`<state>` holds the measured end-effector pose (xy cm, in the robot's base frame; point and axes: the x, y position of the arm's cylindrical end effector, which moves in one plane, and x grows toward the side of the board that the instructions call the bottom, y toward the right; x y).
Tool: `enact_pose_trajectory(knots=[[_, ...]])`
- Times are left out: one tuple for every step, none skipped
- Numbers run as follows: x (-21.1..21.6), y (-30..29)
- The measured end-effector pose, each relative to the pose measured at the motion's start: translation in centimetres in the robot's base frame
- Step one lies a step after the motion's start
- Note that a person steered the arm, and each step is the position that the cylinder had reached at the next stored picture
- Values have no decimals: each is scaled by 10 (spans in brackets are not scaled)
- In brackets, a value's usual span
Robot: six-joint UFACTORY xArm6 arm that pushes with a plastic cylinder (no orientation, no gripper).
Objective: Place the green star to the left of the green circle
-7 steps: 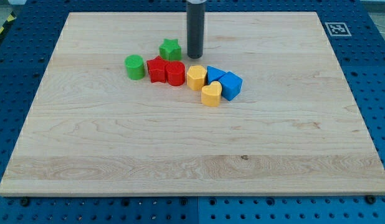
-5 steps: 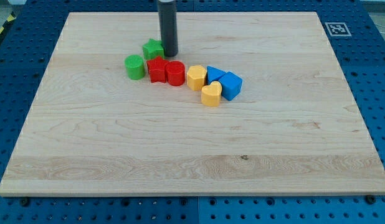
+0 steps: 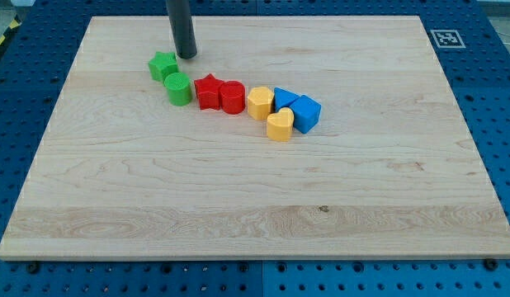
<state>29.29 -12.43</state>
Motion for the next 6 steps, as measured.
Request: enact_pose_trajectory(knots=[[14,-19],[16,-23],[16,-30],[29,-43],[38,-47],[40,-47]])
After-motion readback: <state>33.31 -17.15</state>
